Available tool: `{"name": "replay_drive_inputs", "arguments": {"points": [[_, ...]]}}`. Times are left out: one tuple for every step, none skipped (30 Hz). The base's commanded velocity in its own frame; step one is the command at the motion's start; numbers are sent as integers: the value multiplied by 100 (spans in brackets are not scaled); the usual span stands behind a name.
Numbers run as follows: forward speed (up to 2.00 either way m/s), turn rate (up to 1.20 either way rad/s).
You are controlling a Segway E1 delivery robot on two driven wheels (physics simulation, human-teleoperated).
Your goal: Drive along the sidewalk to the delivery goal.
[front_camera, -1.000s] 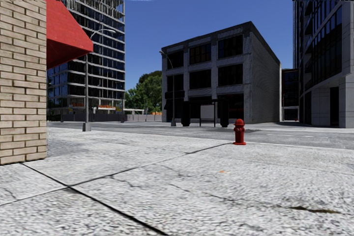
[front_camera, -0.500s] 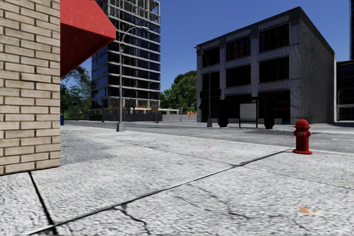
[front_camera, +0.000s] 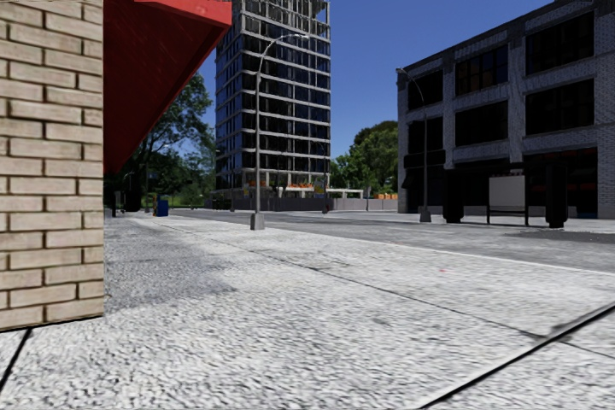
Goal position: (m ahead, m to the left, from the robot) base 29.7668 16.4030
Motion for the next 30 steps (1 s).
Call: {"name": "replay_drive_inputs", "arguments": {"points": [[200,42],[200,42],[200,41],[200,41],[200,41],[200,41],[200,41],[200,41],[200,41],[200,41],[200,41],[200,41],[200,41],[200,41],[200,41],[200,41],[200,41],[200,41],[200,41],[200,41],[200,41],[200,41],[200,41],[200,41],[200,41],[200,41],[200,41],[200,41],[200,41],[200,41]]}}
